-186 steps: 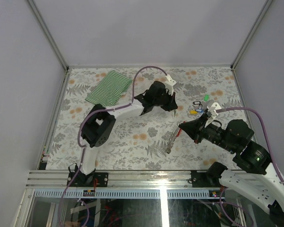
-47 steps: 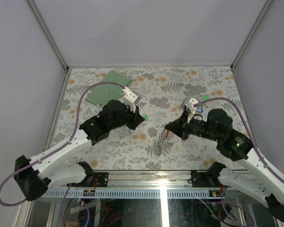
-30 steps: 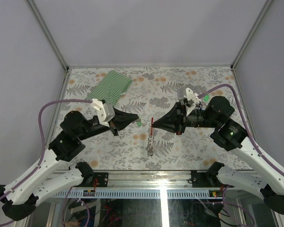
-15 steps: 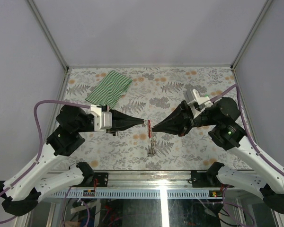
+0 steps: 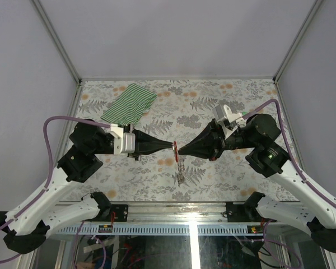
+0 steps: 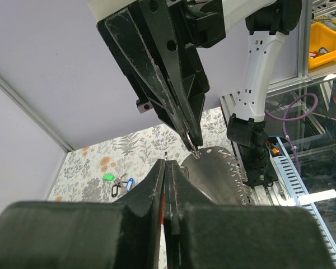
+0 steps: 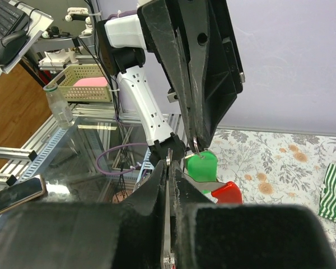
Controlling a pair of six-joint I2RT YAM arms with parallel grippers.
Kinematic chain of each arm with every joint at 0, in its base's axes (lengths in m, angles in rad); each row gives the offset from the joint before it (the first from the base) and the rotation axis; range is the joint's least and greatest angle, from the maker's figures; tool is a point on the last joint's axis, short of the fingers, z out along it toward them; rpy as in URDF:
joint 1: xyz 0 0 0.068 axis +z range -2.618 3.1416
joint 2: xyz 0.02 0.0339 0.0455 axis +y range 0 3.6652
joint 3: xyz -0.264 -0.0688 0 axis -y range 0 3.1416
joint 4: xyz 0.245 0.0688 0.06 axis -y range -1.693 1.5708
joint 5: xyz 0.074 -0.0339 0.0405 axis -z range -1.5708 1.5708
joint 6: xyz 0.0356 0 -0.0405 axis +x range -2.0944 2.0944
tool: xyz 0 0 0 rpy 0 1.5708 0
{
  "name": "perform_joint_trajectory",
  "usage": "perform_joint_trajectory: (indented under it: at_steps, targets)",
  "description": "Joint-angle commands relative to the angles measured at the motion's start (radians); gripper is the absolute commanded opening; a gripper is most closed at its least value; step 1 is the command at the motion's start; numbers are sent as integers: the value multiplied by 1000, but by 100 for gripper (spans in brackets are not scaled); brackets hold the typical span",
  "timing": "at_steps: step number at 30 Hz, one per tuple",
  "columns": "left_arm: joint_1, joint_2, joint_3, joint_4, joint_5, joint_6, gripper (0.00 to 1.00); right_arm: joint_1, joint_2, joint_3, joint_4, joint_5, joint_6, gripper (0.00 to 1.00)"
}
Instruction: Put the keys on the keyring
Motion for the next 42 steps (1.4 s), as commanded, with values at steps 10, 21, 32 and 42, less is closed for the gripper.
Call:
perform_joint_trajectory:
  at_steps: [10,21,32,42]
  targets:
    - [-4,8,35,31,56,1,0,4,-10,30,48,71,0,0]
    - [-3,10,34,30,66,-2,0,4,-14,27,9,124,-16,0]
    - [-4,5,26,31,60,0,0,4,-40,32,-12,212,-25,0]
    - [-4,17,27,30,67,-10,0,4,-51,28,18,213,3,0]
